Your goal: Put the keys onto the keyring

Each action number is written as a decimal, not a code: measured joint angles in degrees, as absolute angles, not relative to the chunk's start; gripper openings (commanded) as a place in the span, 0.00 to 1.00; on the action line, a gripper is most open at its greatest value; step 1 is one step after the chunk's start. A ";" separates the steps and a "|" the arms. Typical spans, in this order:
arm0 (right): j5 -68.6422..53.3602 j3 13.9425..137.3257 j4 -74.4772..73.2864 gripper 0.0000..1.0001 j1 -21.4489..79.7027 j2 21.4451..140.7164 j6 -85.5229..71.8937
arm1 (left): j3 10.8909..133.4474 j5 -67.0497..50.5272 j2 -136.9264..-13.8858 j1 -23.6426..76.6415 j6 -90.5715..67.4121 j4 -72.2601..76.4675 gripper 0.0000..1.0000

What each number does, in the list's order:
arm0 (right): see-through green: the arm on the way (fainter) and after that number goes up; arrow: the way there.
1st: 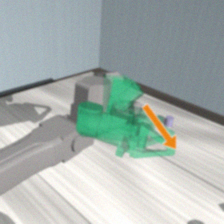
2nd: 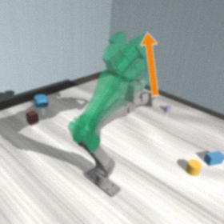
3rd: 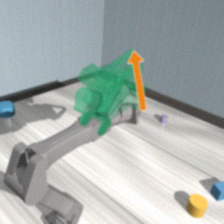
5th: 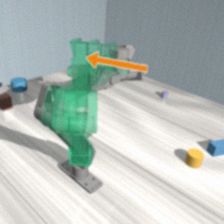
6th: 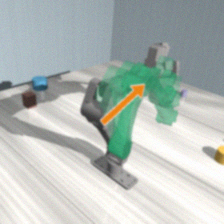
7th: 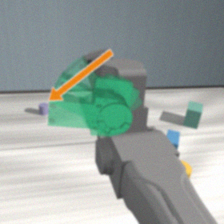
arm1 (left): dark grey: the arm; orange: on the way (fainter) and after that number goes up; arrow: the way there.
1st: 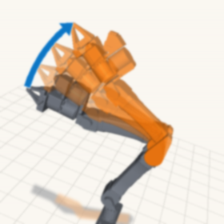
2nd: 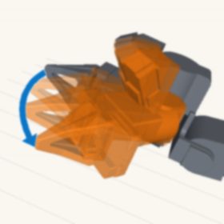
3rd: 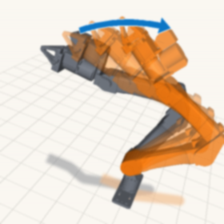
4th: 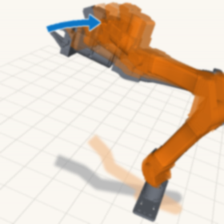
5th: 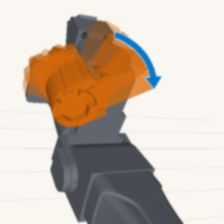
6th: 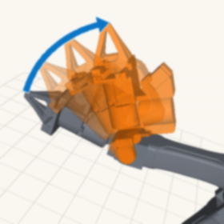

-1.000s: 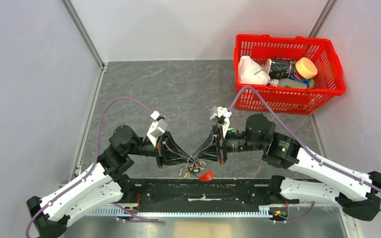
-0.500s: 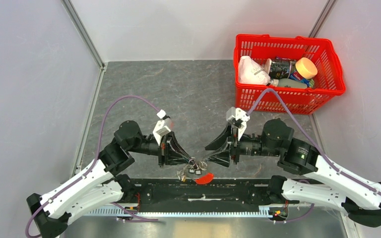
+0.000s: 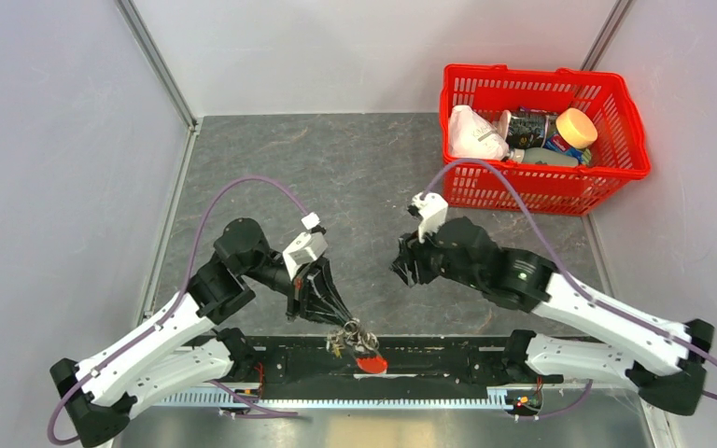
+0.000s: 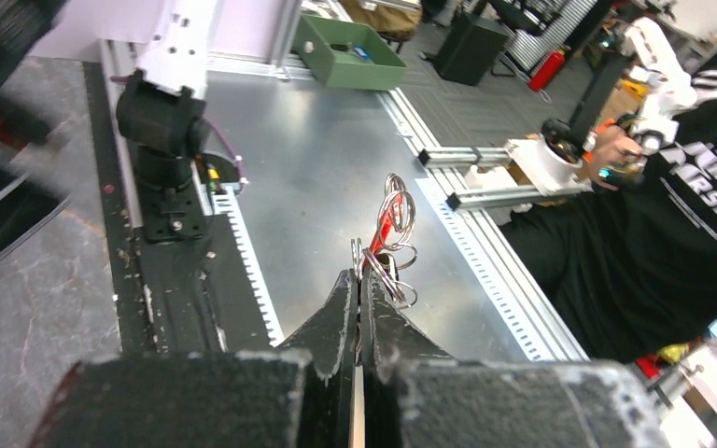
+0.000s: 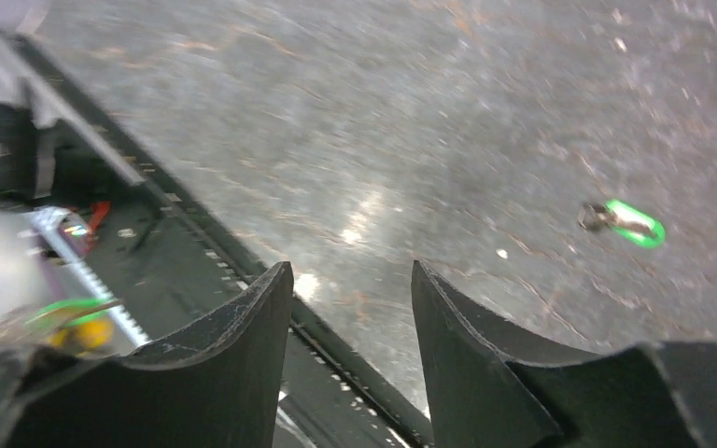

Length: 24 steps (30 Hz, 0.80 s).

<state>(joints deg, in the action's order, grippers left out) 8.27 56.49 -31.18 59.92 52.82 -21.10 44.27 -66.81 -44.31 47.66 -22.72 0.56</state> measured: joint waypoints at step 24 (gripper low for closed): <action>15.84 44.71 -17.47 0.57 40.16 82.26 -42.28 | 48.69 -80.09 -33.43 54.19 -25.39 10.33 0.02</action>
<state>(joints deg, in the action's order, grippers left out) 15.84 44.71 -17.47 40.16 82.26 -42.28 48.69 -80.09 -33.43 54.19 -25.39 10.33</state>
